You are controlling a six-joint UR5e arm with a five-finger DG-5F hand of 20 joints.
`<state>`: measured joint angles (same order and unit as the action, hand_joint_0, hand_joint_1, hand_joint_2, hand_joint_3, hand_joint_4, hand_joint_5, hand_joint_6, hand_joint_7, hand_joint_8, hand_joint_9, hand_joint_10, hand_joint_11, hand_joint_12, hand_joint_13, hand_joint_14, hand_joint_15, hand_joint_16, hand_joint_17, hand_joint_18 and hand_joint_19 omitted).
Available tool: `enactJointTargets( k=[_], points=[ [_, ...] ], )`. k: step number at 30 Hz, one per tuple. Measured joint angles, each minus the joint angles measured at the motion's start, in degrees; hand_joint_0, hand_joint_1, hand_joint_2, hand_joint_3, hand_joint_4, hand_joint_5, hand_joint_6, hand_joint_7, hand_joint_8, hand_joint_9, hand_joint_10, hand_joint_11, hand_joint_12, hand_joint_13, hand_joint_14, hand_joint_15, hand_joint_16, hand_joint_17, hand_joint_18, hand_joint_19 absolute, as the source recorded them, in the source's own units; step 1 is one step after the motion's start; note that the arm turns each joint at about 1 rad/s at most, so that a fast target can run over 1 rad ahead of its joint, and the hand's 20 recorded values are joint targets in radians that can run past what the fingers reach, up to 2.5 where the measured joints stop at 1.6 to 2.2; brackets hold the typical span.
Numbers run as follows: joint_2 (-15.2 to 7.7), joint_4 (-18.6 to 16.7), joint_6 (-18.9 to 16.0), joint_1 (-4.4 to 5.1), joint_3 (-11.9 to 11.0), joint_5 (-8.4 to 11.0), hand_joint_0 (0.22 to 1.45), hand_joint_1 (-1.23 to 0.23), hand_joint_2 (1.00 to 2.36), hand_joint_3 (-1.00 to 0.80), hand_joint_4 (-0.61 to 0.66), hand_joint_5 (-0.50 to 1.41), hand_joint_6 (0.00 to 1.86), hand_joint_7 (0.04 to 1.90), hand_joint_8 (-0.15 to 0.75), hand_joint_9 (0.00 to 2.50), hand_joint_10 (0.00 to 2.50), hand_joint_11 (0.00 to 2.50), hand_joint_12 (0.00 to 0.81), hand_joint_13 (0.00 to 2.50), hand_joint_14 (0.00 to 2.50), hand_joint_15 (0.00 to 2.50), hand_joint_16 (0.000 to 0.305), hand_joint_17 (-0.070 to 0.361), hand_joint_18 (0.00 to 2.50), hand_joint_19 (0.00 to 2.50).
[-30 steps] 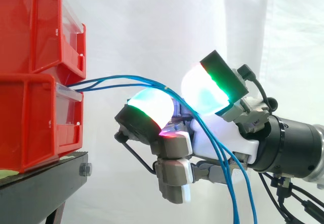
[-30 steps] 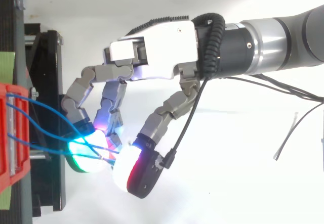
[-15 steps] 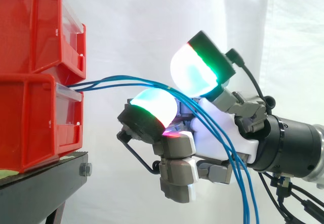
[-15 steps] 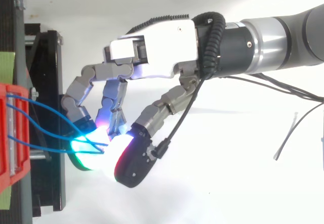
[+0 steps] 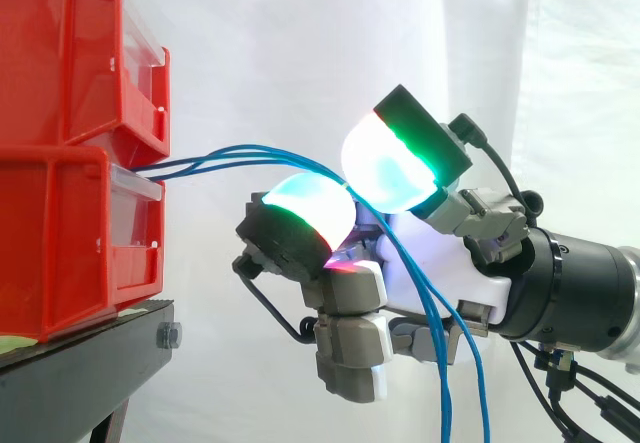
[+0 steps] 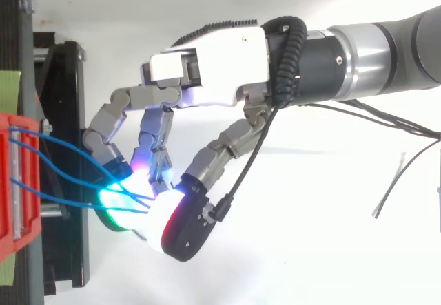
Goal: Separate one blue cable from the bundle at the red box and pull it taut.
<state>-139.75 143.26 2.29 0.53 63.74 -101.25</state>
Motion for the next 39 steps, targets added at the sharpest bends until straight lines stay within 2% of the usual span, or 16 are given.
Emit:
enactJointTargets(
  k=[9, 21, 25, 27, 28, 30, 34, 36, 39],
  points=[
    [0.0, 0.0, 0.0, 0.0, 0.03, 0.0, 0.76, -0.97, 1.0, -0.5, 0.08, -0.16, 0.93, 1.14, 0.413, 1.05, 0.02, 1.01, 0.447, 1.15, 0.03, 0.75, 0.058, 0.13, 1.06, 0.67],
    [0.0, 0.0, 0.0, 0.0, 0.06, 0.0, 0.57, -1.08, 1.0, -0.5, 0.12, -0.16, 0.93, 1.14, 0.417, 1.02, 0.02, 1.02, 0.46, 1.12, 0.03, 0.77, 0.06, 0.136, 1.03, 0.68],
    [0.0, -0.04, 0.0, 0.0, 0.06, 0.0, 0.52, -1.05, 1.0, -0.5, 0.13, -0.16, 0.93, 1.11, 0.428, 1.03, 0.02, 1.02, 0.466, 1.13, 0.03, 0.75, 0.062, 0.141, 1.05, 0.68],
    [0.0, -0.03, 0.0, 0.0, 0.06, 0.0, 0.49, -0.96, 1.0, -0.5, 0.15, -0.15, 0.92, 1.05, 0.45, 1.05, 0.02, 1.0, 0.485, 1.16, 0.03, 0.75, 0.065, 0.147, 1.09, 0.7],
    [0.0, -0.03, 0.0, 0.0, 0.06, 0.0, 0.48, -0.93, 1.0, -0.5, 0.16, -0.15, 0.92, 1.06, 0.452, 1.06, 0.02, 1.0, 0.488, 1.16, 0.03, 0.75, 0.066, 0.148, 1.1, 0.7],
    [0.0, -0.04, 0.0, 0.0, 0.06, 0.0, 0.51, -0.72, 1.0, -0.5, 0.16, -0.15, 0.91, 1.07, 0.444, 1.09, 0.02, 0.98, 0.487, 1.19, 0.03, 0.76, 0.064, 0.144, 1.11, 0.71],
    [0.0, -0.06, 0.0, 0.0, 0.06, 0.0, 0.59, -0.62, 1.0, -0.5, 0.13, -0.15, 0.9, 1.13, 0.425, 1.09, 0.02, 0.96, 0.461, 1.18, 0.03, 0.76, 0.06, 0.136, 1.09, 0.75],
    [0.01, -0.07, 0.0, 0.0, 0.05, -0.01, 0.63, -0.64, 1.0, -0.5, 0.12, -0.14, 0.9, 1.16, 0.424, 1.1, 0.02, 0.97, 0.463, 1.18, 0.03, 0.77, 0.059, 0.134, 1.08, 0.76],
    [0.01, -0.1, 0.0, -0.01, 0.03, -0.02, 0.7, -0.8, 1.01, -0.44, 0.08, -0.14, 0.9, 1.2, 0.431, 1.09, 0.02, 0.97, 0.468, 1.18, 0.03, 0.76, 0.06, 0.135, 1.09, 0.75]
  ],
)
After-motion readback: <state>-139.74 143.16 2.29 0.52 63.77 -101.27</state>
